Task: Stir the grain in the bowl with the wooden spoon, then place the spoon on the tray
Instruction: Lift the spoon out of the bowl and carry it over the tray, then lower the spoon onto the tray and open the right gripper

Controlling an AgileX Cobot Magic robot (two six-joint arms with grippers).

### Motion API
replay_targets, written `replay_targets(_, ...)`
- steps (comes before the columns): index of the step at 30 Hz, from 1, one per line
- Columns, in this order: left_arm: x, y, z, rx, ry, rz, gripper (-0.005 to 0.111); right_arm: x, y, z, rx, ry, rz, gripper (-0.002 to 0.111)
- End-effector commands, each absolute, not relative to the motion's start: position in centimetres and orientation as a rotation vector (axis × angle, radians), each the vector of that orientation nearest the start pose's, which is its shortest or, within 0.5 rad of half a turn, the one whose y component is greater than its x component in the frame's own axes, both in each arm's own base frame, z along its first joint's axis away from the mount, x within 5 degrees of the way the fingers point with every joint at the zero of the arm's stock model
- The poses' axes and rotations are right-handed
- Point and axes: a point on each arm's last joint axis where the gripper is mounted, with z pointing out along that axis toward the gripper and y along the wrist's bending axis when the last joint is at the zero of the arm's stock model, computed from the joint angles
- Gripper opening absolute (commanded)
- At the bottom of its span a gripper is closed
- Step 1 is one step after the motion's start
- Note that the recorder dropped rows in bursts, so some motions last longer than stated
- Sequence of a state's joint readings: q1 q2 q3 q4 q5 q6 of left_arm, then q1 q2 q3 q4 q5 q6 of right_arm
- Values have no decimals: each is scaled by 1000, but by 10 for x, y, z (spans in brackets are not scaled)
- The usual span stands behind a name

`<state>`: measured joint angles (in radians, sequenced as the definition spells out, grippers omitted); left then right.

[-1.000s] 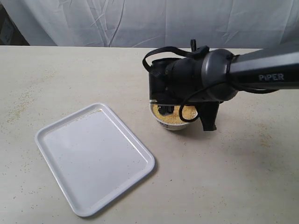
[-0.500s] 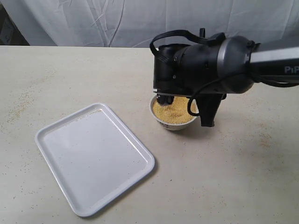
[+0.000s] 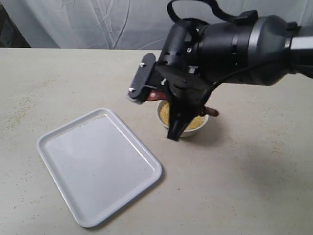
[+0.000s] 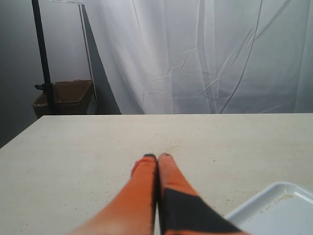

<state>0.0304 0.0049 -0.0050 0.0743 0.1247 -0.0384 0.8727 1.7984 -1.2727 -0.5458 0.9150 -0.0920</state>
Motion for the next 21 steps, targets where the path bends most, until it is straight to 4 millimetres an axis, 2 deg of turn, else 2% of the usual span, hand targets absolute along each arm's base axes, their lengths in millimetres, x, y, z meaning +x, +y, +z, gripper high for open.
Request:
replay_targets(1, 56, 2, 202, -5, 1610, 49, 0, 244, 299, 209, -1694, 2125, -17, -1)
replay_targets(2, 56, 2, 202, -5, 1610, 49, 0, 243, 306, 203, -1713, 2118, 22, -1)
replay_targets(3, 56, 2, 202, -5, 1610, 49, 0, 246, 316, 183, -1711, 2172, 76, -1)
replay_targets(5, 56, 2, 202, -5, 1610, 49, 0, 251, 328, 156, -1720, 2253, 102, -1)
replay_targets(7, 56, 2, 202, -3, 1610, 51, 0, 254, 337, 142, -1703, 2332, 156, -1)
replay_targets(9, 56, 2, 202, -3, 1610, 51, 0, 255, 345, 137, -1656, 2373, 226, -1)
replay_targets(12, 56, 2, 202, -3, 1610, 51, 0, 255, 347, 131, -1632, 2384, 232, -1)
replay_targets(18, 56, 2, 202, -4, 1610, 50, 0, 237, 359, 122, -1751, 2314, 150, 0)
replay_targets(21, 56, 2, 202, -3, 1610, 51, 0, 232, 363, 122, -1761, 2279, 64, 13)
